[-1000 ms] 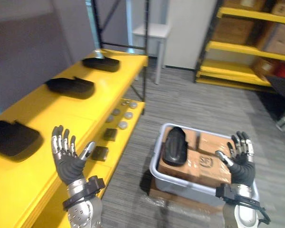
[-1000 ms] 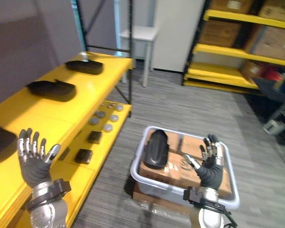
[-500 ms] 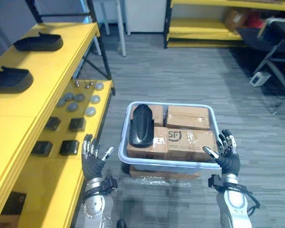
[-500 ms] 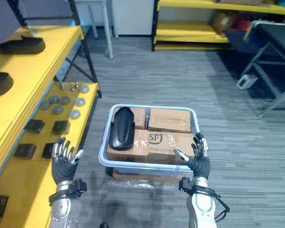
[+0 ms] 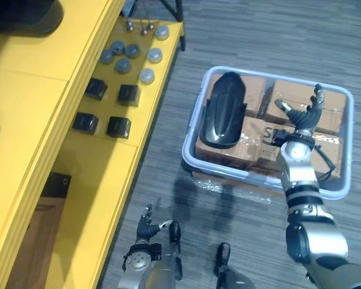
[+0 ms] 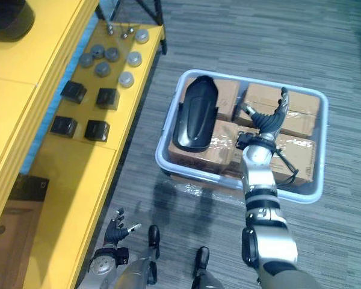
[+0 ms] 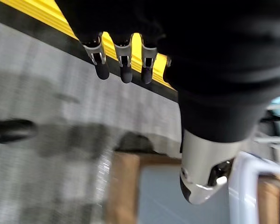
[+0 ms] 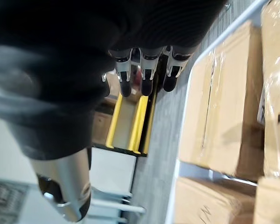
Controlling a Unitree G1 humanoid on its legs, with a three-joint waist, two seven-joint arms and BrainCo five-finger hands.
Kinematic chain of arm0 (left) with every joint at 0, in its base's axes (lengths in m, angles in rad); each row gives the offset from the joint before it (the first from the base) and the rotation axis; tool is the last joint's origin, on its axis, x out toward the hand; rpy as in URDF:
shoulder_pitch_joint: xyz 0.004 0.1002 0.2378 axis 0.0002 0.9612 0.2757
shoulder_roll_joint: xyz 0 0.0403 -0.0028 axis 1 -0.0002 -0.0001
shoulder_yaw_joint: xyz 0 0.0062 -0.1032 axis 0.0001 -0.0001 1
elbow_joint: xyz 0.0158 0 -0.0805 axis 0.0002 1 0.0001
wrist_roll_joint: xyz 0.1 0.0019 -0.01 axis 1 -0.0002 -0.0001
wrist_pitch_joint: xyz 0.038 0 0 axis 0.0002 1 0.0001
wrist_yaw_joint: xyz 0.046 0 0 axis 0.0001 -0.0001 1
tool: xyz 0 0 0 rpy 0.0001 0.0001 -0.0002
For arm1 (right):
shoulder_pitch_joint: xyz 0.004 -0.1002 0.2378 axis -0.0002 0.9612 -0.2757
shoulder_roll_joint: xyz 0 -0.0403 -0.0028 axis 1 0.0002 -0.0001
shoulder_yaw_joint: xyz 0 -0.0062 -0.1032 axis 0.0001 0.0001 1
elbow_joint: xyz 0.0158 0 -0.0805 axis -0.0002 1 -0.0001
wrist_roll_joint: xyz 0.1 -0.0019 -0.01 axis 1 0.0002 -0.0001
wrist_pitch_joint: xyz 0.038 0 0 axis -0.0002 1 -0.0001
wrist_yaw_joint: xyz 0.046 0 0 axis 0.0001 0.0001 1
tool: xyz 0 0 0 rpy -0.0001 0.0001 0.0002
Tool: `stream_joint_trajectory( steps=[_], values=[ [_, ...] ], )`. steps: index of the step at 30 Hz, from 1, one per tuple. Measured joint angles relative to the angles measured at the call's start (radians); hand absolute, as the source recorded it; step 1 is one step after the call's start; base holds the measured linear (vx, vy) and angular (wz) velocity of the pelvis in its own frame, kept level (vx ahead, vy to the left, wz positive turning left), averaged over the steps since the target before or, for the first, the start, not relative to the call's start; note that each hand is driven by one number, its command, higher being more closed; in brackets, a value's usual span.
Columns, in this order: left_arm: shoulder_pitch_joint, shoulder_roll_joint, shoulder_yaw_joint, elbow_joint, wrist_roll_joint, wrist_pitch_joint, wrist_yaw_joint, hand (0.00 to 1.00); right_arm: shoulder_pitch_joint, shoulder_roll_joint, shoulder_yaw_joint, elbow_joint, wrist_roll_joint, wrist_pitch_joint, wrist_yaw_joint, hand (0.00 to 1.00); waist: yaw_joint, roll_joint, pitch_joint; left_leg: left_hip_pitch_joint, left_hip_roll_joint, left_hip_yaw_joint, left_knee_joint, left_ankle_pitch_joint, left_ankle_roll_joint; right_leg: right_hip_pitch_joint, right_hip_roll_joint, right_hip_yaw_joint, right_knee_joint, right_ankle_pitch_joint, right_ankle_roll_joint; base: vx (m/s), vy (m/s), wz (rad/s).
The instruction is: Walk over and take plastic housings, then place them on the shelf
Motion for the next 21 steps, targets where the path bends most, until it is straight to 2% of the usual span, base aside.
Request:
stream_joint_trajectory(
  steps=[1, 4, 6, 11, 15, 17, 21],
  values=[
    [-0.006, 0.001, -0.001, 0.021, -0.006, 0.001, 0.000, 0.00, -0.032, -0.016, 0.016, 0.058, -0.006, 0.015, 0.002, 0.00, 0.013, 0.000, 0.000, -0.017, 0.000, -0.005, 0.009, 0.000, 0.000, -0.013, 0.000, -0.001, 0.001, 0.001, 0.000, -0.01, 0.021, 0.10],
    [-0.009, 0.000, -0.008, 0.042, -0.019, 0.001, 0.000, 0.00, -0.080, -0.041, 0.050, 0.157, -0.010, 0.031, 0.011, 0.00, 0.021, 0.005, 0.010, -0.041, -0.001, -0.025, 0.030, -0.005, 0.006, -0.020, 0.002, -0.011, 0.002, 0.003, 0.004, -0.01, 0.011, 0.11],
    [-0.013, -0.006, -0.010, 0.049, -0.030, 0.000, 0.000, 0.00, -0.118, -0.071, 0.096, 0.232, -0.010, 0.049, 0.042, 0.00, 0.029, 0.007, 0.014, -0.079, 0.001, -0.041, 0.060, -0.013, 0.015, -0.040, 0.006, -0.011, 0.001, 0.014, 0.010, -0.02, 0.030, 0.03],
    [-0.062, -0.011, -0.012, 0.083, -0.039, -0.003, -0.002, 0.00, -0.189, -0.133, 0.190, 0.301, -0.038, 0.058, 0.092, 0.00, 0.042, 0.013, 0.029, -0.148, 0.007, -0.071, 0.128, -0.038, 0.018, -0.066, 0.017, -0.009, -0.004, 0.035, 0.018, -0.05, 0.050, 0.04],
    [-0.080, -0.012, -0.020, 0.090, -0.039, -0.005, -0.003, 0.00, -0.242, -0.151, 0.252, 0.372, -0.080, 0.070, 0.121, 0.00, 0.073, 0.014, 0.030, -0.194, 0.014, -0.089, 0.164, -0.043, 0.019, -0.084, 0.029, -0.015, -0.022, 0.052, 0.013, -0.05, 0.031, 0.03],
    [-0.090, -0.013, -0.021, 0.101, -0.040, -0.005, -0.003, 0.00, -0.259, -0.151, 0.254, 0.406, -0.082, 0.073, 0.125, 0.00, 0.077, 0.016, 0.031, -0.213, 0.015, -0.104, 0.174, -0.043, 0.019, -0.087, 0.034, -0.029, -0.030, 0.056, 0.011, -0.02, 0.008, 0.14],
    [-0.096, -0.018, -0.033, 0.111, -0.056, -0.005, -0.003, 0.00, -0.269, -0.156, 0.272, 0.462, -0.102, 0.101, 0.141, 0.00, 0.106, 0.016, 0.032, -0.250, 0.017, -0.125, 0.191, -0.042, 0.019, -0.103, 0.044, -0.049, -0.040, 0.060, 0.008, 0.00, 0.004, 0.10]
  ],
)
